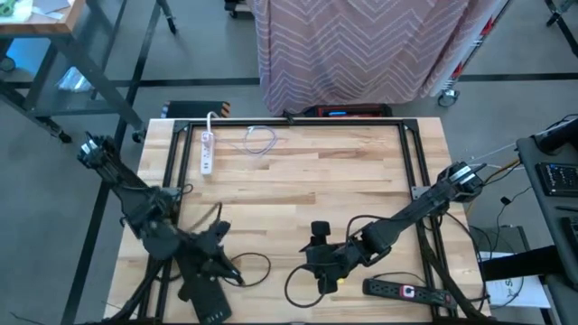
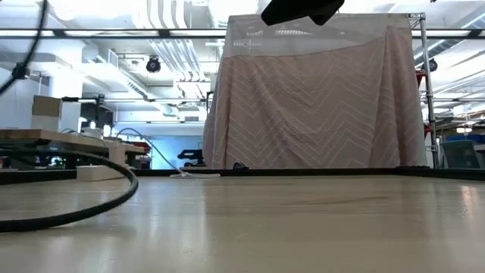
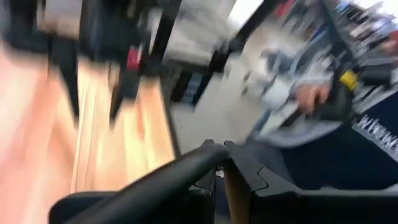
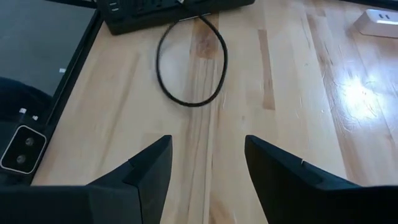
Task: Insert USB
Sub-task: Insert the left black charger cable into the left black outlet extension
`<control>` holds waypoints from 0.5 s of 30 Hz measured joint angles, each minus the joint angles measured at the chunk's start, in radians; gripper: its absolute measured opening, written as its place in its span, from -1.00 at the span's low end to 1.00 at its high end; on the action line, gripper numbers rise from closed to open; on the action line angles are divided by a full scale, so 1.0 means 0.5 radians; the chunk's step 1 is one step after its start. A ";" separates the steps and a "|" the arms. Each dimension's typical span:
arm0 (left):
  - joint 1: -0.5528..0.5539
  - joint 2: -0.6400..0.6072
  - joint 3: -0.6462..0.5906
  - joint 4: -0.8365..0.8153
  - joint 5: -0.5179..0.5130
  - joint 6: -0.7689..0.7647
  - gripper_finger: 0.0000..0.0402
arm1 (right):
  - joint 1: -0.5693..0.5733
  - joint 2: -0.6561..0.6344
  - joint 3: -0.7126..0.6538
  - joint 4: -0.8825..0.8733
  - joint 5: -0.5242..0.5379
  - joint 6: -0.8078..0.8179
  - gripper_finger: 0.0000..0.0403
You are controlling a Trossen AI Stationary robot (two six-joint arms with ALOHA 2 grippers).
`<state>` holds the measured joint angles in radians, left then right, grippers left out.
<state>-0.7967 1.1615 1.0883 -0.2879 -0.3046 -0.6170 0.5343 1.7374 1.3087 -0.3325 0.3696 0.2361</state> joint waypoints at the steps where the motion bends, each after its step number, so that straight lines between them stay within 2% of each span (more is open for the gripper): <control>1: -0.013 0.033 0.023 -0.113 -0.001 -0.122 -1.00 | -0.003 0.000 0.000 0.000 0.006 0.000 -0.06; 5: -0.068 0.219 0.073 -0.513 0.039 -0.692 -1.00 | -0.010 0.000 0.000 -0.001 0.097 0.000 -0.09; 8: -0.125 0.369 0.099 -0.594 0.149 -1.006 -1.00 | -0.021 0.000 0.000 -0.001 0.151 -0.017 -0.12; 12: -0.185 0.574 0.176 -0.595 0.227 -1.105 -1.00 | -0.047 0.000 0.000 -0.001 0.152 -0.041 -0.16; 15: -0.203 0.710 0.297 -0.598 0.209 -1.047 -1.00 | -0.063 0.000 0.000 0.014 0.153 -0.054 -0.19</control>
<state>-0.8982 1.5164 1.2367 -0.5867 -0.2000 -1.1402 0.5030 1.7374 1.3087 -0.3254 0.4461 0.2090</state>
